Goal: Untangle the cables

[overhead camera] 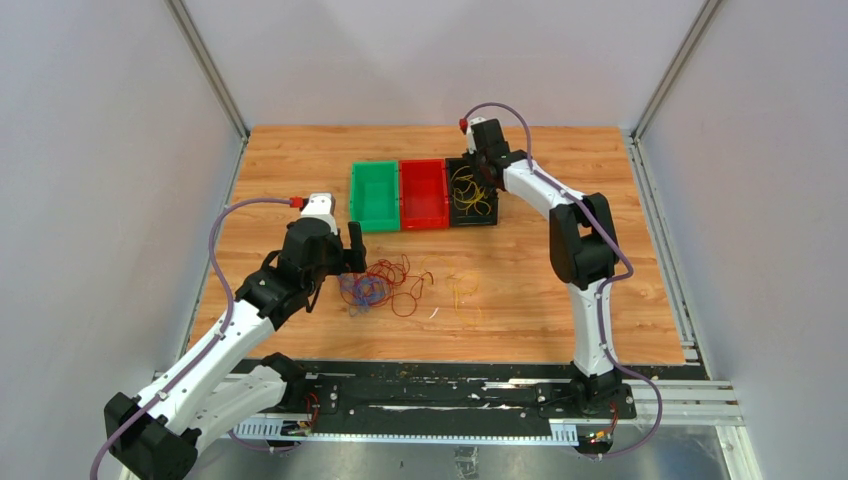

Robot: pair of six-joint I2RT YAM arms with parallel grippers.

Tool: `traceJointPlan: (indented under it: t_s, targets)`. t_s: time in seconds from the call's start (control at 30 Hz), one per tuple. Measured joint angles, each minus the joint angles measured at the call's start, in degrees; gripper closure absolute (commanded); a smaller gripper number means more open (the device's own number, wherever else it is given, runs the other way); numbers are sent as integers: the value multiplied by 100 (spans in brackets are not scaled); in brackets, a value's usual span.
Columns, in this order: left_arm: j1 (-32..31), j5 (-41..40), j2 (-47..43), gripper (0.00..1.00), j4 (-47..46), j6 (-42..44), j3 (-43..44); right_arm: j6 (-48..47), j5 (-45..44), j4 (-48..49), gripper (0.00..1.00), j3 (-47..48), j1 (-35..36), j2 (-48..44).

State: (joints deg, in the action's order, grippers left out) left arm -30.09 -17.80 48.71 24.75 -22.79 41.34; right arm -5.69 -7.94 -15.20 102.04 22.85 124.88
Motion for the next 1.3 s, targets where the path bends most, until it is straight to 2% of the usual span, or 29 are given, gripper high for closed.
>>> traceJointPlan:
  t_s: [0.27, 0.53, 0.67, 0.8, 0.87, 0.9, 1.07, 1.17, 1.3]
  targets:
    - [0, 11, 0, 0, -2, 0, 0, -175, 0, -48, 99, 136, 37, 118]
    - [0, 31, 0, 0, 0, -2, 0, -192, 142, -85, 78, 323, 153, 254]
    - [0, 87, -2, 0, 0, -2, 0, -190, 299, -151, 57, 313, 162, 50]
    - [0, 173, -9, 0, -2, -24, 0, -144, 483, -179, 34, 35, 162, -693]
    - [0, 221, -9, 0, 0, -46, 0, -98, 527, -153, 9, -184, 164, -1189]
    - [0, 236, -9, 0, 0, -66, 0, -61, 560, -140, 3, -345, 162, -1499]
    - [0, 326, 35, 0, 4, -149, 0, 398, 813, 15, 1, -1687, 164, -3228]
    - [0, 459, 181, 0, -15, -190, 0, 935, 1102, 240, 4, -3373, 219, -4594]
    - [-2, 828, 496, 0, -160, -258, 0, 1456, 1272, -13, 7, -4868, 702, -5519]
